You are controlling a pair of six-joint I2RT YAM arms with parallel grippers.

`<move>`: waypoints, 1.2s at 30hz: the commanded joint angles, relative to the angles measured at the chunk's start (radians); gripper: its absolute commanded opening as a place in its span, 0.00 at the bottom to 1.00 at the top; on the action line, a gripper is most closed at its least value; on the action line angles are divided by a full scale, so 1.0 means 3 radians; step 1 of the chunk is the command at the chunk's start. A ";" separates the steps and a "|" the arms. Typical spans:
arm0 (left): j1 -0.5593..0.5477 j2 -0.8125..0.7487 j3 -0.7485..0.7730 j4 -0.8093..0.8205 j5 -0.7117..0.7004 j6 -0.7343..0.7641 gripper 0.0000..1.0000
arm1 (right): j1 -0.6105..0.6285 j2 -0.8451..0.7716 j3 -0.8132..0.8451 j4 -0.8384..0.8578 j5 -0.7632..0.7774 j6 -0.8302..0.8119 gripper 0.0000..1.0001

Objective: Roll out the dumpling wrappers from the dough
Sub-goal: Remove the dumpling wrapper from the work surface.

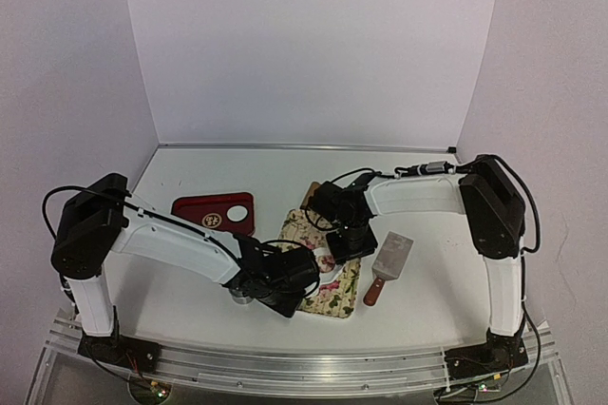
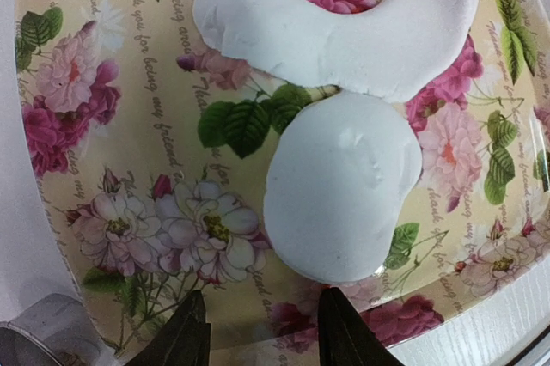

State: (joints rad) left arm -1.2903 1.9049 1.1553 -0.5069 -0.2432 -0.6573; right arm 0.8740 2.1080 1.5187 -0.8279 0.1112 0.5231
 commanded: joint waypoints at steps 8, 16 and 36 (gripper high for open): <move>-0.0017 -0.0103 0.0034 0.0081 0.0444 0.0169 0.64 | -0.0069 0.0188 0.0073 -0.0253 0.0103 -0.0010 0.26; 0.0164 -0.0292 0.0189 0.0128 0.0470 0.0082 0.73 | -0.0066 0.0187 0.0112 -0.0252 0.0049 -0.0029 0.26; 0.0578 0.0139 0.0659 0.0128 0.0733 0.0056 0.77 | -0.0070 0.0300 0.0263 -0.0259 0.0039 -0.0145 0.26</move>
State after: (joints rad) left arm -1.1150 1.9013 1.2841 -0.4532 -0.0273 -0.6549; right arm 0.8613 2.1482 1.5849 -0.8874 0.1081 0.4952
